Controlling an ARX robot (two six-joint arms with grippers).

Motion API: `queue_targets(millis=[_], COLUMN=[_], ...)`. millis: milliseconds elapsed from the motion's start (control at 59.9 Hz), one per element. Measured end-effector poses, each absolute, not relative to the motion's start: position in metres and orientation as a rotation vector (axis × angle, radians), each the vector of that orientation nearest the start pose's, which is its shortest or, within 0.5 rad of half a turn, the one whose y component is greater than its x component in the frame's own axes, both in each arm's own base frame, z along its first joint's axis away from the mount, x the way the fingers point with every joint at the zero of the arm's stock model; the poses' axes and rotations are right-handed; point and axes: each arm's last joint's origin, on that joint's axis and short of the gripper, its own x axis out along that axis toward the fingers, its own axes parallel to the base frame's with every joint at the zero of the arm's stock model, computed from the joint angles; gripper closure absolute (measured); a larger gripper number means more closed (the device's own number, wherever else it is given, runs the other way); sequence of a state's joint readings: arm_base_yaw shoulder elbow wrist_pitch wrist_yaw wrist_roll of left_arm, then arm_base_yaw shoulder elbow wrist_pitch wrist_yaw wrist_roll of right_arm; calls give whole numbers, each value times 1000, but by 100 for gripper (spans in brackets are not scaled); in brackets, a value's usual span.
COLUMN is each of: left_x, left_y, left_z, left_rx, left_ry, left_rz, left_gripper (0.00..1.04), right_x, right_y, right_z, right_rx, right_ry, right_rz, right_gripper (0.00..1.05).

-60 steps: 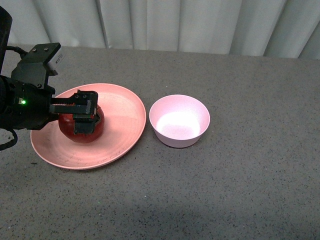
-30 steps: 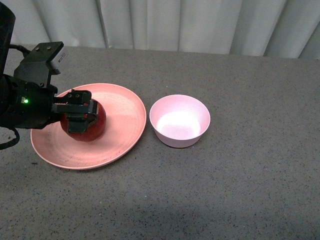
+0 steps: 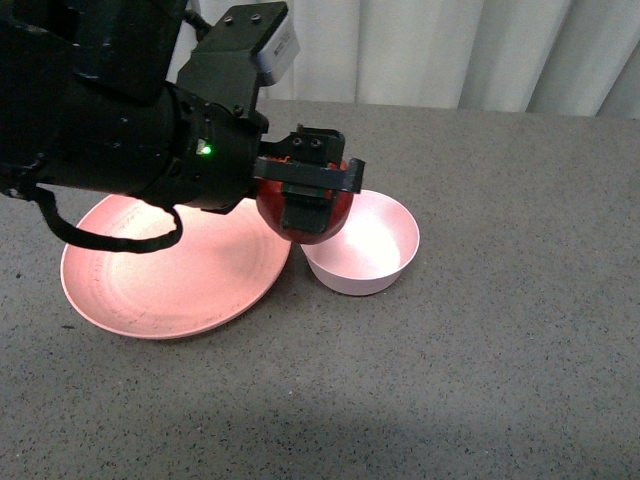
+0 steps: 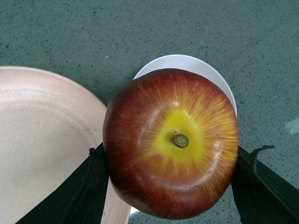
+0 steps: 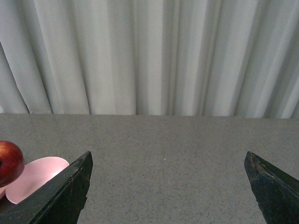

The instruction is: Move apple from plate to bowl

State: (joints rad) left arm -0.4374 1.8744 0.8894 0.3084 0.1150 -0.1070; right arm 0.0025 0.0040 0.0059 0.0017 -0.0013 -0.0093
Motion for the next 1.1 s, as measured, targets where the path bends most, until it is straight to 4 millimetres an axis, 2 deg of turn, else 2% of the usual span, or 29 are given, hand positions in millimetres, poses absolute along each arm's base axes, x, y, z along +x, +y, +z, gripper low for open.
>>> queue_targets(millis=[584,1102], left_x=[337,344], left_y=[-197,-206], left_z=[98,78], left_rx=[53,63], left_ry=[750,758], left_rz=[-539,-537], left_gripper=[40,40], right_x=[98,98], right_y=[0,0], right_z=[165,165], right_rx=[-9,-9], right_ry=[-4,-4], right_rz=[4,4], right_gripper=[9,9])
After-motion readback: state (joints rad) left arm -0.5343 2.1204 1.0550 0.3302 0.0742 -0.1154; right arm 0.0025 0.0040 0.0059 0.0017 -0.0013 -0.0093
